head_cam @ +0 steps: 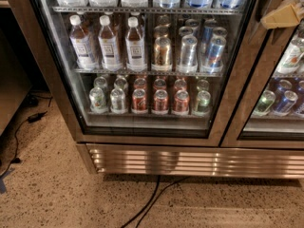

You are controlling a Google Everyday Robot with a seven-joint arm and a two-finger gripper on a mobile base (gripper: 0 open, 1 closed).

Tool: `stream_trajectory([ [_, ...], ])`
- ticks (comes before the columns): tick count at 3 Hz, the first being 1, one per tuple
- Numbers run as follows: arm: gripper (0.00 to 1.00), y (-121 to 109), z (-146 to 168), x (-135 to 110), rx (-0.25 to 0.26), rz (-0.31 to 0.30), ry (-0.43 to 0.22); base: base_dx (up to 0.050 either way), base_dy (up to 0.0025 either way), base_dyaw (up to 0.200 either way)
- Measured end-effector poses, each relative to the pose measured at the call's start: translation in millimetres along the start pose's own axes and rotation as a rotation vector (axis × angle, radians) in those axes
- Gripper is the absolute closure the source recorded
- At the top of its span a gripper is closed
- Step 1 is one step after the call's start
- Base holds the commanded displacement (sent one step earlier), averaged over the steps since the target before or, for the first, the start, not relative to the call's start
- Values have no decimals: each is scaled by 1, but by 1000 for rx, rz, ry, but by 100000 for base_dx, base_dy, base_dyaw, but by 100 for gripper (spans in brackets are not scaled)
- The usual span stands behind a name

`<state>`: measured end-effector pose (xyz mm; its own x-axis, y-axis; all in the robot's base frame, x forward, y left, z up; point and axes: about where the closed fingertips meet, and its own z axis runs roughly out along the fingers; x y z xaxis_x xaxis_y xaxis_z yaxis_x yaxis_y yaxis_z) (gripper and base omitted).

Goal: Open left fridge door

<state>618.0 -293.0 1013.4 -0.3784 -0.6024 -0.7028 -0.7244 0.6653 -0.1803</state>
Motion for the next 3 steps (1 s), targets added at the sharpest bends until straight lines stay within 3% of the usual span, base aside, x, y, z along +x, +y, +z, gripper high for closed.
stream_trajectory([
  [3,100,-1,-14,8,24,49,12,0,0,0],
])
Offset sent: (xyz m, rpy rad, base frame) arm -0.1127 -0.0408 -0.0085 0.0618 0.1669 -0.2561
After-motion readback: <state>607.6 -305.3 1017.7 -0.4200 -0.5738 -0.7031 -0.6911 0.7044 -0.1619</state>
